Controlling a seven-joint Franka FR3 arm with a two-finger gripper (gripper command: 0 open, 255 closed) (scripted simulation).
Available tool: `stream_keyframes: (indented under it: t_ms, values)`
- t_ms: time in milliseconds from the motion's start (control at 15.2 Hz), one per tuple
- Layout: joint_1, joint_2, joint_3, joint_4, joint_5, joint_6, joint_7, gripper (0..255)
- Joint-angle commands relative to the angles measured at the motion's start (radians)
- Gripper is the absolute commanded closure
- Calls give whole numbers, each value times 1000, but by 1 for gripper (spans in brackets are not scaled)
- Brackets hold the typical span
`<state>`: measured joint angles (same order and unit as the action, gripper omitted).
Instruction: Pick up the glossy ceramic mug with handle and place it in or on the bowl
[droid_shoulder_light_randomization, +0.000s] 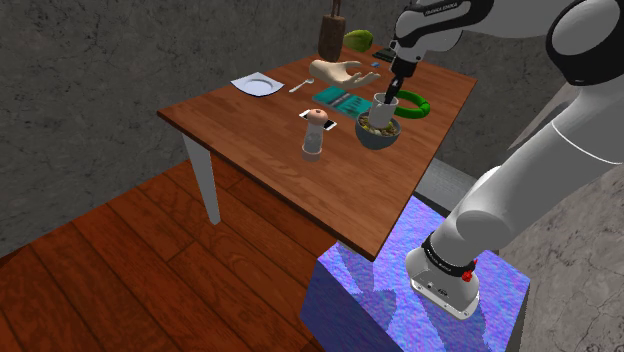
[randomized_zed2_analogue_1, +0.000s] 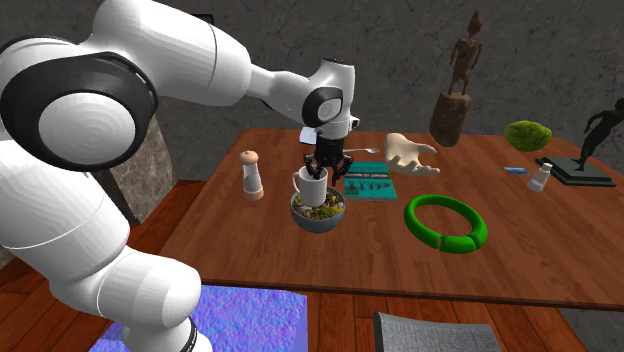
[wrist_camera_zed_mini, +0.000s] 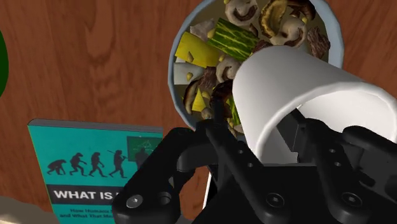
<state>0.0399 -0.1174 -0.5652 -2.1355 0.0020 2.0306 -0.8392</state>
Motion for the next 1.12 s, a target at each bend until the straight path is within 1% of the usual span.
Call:
stream_keyframes:
  t_ms: [0,264,528,1056]
  values:
    - [0,0,0,-1,0,0,0,0]
    - [0,1,0,0,0,0,0,0]
    - [-1,-32,6,98,-18,-127,14,0]
    - [-1,-32,6,98,-18,-127,14,0]
